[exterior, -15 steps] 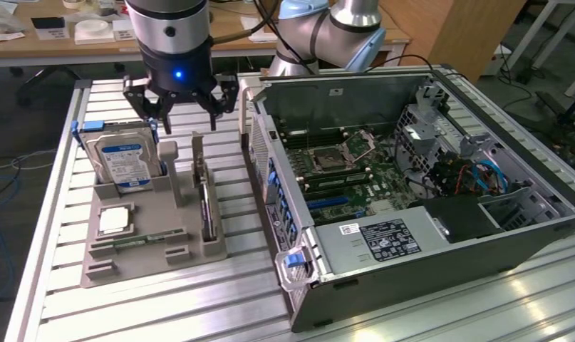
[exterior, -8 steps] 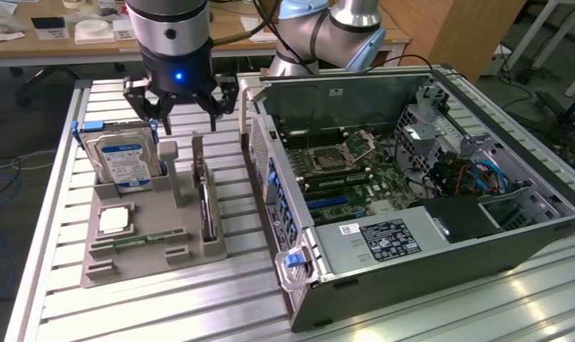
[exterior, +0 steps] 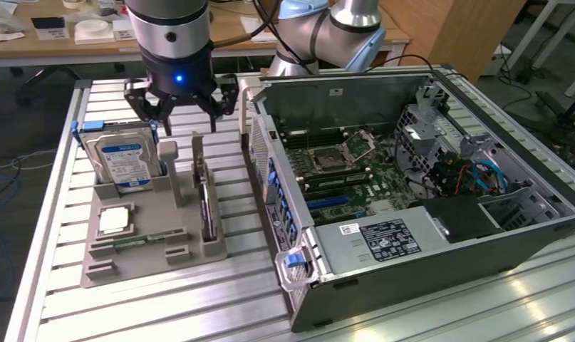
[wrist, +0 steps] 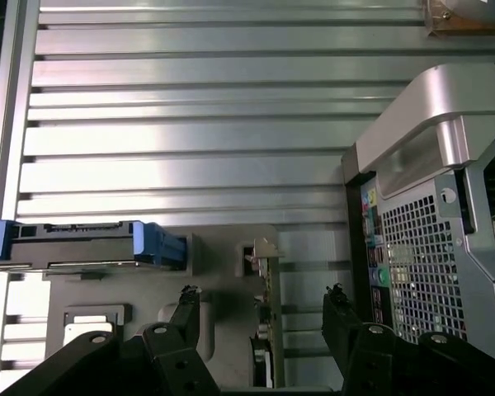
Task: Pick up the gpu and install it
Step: 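Pick up the gpu and move the gpu toward the slot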
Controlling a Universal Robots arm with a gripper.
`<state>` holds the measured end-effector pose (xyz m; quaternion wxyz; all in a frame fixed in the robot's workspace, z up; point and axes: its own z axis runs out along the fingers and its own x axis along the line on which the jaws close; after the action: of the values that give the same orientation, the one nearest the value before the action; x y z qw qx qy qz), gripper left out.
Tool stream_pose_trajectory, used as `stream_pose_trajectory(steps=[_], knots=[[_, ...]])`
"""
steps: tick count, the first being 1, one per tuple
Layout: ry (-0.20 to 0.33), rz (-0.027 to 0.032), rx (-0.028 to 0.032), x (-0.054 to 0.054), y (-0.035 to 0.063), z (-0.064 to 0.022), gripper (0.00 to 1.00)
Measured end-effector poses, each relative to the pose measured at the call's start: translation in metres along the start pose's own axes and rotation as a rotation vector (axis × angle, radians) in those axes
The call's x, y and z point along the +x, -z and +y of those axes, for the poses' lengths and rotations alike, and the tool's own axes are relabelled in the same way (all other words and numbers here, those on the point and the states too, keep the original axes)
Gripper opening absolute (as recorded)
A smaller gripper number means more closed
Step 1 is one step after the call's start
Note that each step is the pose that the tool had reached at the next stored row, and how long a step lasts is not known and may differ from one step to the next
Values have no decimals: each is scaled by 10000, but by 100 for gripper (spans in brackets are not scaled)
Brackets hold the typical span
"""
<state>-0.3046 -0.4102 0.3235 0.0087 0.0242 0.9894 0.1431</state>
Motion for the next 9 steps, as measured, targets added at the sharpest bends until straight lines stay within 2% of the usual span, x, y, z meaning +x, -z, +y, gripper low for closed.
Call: stream_pose_trajectory(steps=[9], knots=[[-2,4,-66,0,-32,-10,71]])
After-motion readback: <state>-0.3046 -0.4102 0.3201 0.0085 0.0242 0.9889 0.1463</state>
